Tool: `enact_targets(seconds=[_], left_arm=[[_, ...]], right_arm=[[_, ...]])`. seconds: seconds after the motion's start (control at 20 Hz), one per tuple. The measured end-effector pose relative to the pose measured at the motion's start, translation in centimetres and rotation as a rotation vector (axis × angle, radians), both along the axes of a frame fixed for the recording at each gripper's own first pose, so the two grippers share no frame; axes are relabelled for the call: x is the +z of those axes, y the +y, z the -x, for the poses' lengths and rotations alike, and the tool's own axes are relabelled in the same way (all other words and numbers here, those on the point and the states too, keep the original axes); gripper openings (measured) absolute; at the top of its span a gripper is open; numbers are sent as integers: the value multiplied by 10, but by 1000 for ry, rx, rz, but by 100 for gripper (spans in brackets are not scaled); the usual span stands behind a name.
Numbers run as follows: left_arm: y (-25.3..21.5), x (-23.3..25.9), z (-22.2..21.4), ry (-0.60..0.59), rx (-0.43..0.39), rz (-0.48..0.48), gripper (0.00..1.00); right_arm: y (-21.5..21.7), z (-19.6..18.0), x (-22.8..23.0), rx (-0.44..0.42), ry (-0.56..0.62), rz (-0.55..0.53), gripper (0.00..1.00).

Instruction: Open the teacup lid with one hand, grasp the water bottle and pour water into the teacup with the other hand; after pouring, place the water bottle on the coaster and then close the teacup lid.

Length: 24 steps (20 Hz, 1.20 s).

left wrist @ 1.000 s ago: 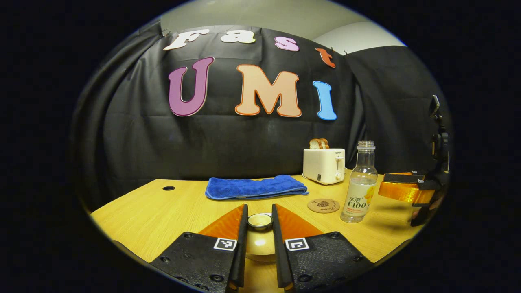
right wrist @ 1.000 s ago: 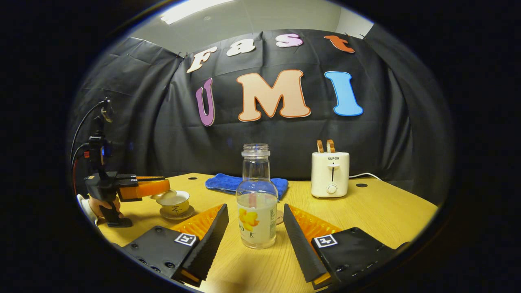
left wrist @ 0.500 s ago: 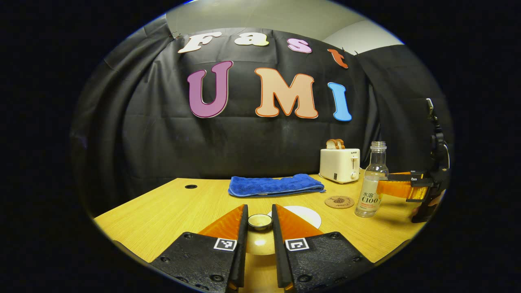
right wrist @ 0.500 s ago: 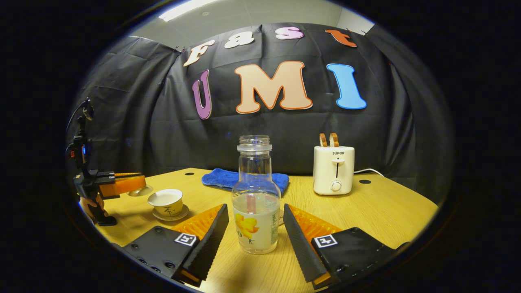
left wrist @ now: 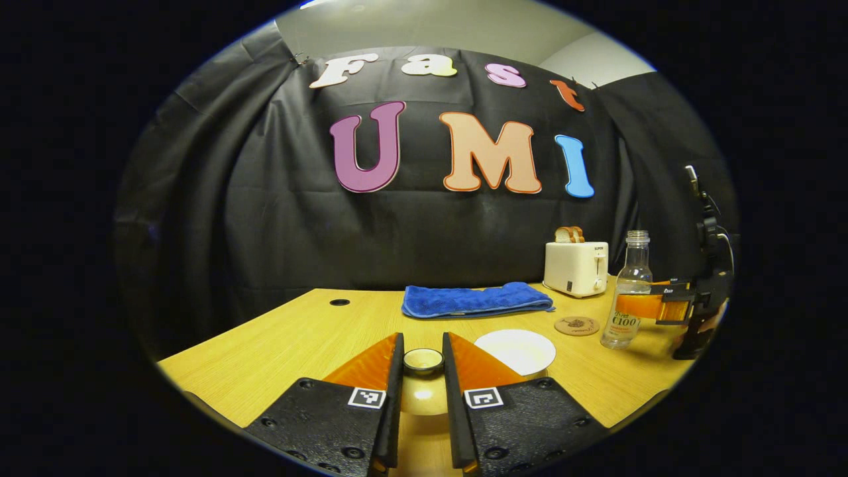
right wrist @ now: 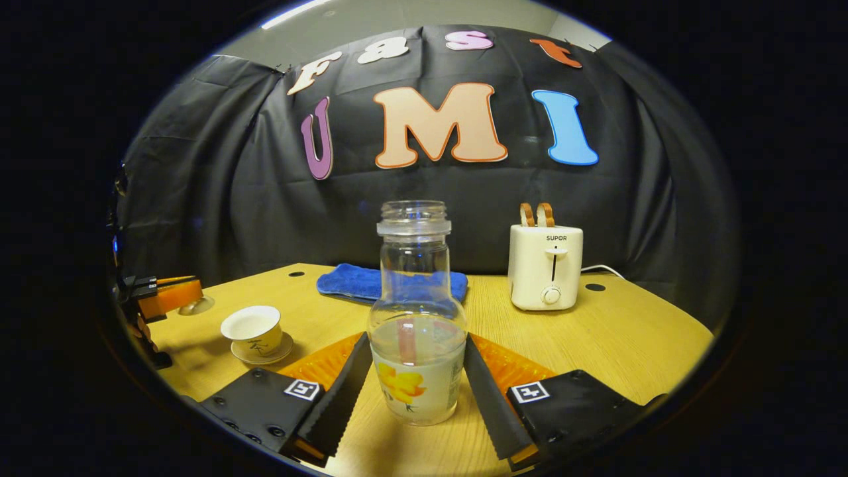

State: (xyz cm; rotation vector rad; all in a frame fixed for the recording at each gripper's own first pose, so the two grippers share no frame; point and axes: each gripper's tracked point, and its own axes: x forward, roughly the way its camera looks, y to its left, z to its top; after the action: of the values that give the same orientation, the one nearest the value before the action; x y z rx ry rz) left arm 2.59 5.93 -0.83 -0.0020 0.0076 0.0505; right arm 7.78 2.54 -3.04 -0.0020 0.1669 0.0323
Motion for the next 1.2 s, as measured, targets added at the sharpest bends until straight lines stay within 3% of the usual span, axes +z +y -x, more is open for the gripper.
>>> enact_targets(seconds=[0.05, 0.1, 0.15, 0.35, 0.7, 0.95, 1.2], left_arm=[[3, 0, 1, 1, 14, 1, 28], [6, -1, 1, 1, 25, 1, 29], [7, 0, 0, 0, 30, 0, 28], [6, 0, 1, 2, 26, 1, 29], [9, -1, 2, 3, 40, 0, 28], [9, -1, 2, 3, 49, 0, 28], [10, -1, 1, 3, 49, 1, 29]], right_arm=[[0, -2, 0, -7, 7, 4, 80], [0, -3, -3, -12, 16, 8, 88], [1, -4, -3, -15, 24, 10, 88], [-3, -3, -6, -39, 41, 17, 80], [-7, 4, -4, -62, 44, 54, 80], [-10, 7, 2, -52, 106, 137, 79], [-7, -4, 45, -38, 64, 297, 79]])
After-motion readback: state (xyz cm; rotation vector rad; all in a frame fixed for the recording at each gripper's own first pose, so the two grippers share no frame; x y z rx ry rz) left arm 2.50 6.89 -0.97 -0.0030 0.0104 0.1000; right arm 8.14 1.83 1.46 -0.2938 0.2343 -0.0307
